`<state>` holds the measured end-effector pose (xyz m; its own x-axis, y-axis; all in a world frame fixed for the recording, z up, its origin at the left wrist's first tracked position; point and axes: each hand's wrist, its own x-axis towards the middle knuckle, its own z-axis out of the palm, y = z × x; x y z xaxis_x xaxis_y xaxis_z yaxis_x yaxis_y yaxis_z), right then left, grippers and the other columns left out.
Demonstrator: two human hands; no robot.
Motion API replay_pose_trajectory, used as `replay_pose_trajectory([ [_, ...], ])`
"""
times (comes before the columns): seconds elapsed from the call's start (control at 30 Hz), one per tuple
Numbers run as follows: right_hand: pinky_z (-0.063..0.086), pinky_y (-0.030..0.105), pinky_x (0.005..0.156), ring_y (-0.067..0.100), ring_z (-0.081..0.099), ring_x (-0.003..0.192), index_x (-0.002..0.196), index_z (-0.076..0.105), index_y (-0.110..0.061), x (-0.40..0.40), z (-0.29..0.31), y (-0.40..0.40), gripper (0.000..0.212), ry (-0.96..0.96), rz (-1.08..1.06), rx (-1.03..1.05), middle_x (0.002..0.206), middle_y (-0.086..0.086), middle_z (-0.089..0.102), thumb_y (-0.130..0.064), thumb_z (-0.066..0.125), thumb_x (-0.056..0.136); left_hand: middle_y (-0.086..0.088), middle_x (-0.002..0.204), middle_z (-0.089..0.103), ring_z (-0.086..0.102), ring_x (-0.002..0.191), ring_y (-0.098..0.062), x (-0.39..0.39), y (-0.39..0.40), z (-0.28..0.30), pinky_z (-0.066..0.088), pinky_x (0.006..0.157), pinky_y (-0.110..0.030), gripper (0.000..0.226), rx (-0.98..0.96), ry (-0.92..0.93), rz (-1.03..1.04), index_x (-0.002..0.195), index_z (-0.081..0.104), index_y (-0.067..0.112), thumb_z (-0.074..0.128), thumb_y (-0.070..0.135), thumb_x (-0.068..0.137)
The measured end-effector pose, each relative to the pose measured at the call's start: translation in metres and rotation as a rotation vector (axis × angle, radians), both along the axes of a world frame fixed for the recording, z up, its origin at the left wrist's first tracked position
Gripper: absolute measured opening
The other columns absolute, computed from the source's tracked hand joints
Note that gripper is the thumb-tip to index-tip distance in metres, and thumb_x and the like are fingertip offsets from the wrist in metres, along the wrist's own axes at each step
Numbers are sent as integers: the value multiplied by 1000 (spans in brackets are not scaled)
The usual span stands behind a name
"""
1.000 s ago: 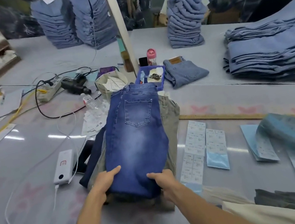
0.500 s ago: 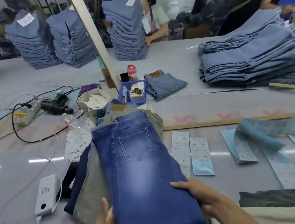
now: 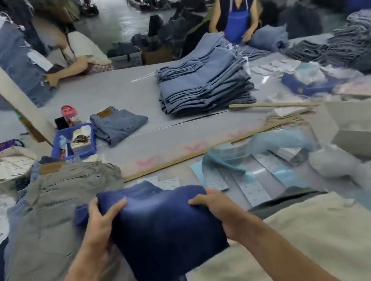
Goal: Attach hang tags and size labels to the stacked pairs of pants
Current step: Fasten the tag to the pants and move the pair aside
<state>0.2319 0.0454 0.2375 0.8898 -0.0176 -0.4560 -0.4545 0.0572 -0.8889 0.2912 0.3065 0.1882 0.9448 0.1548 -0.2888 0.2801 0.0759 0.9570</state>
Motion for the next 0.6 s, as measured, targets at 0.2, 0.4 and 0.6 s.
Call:
replay_pose_trajectory([
  [0.2,48,39,86,30,65,96,106,72,-6,-8,112,-125,20,-316,-394,-53,99,17,72,-13,67,88,8,112,66,63,119,-17,52,-160,123,52,75,-23,74,-97,-175,-460,148,42,29,75,49,85],
  [0.4,53,16,57,7,74,71,87,80,-19,-98,188,-170,22,-583,-607,-28,80,-6,77,-20,60,96,-9,118,70,68,103,-23,29,-267,192,53,90,-37,56,-335,-243,-789,138,56,15,73,32,88],
  [0.6,56,25,82,16,70,109,116,66,-18,-169,76,-107,31,-501,-905,-260,117,1,75,-20,76,86,-5,114,76,72,106,-21,14,-265,118,55,94,-35,24,57,-118,-1197,116,75,15,71,26,94],
])
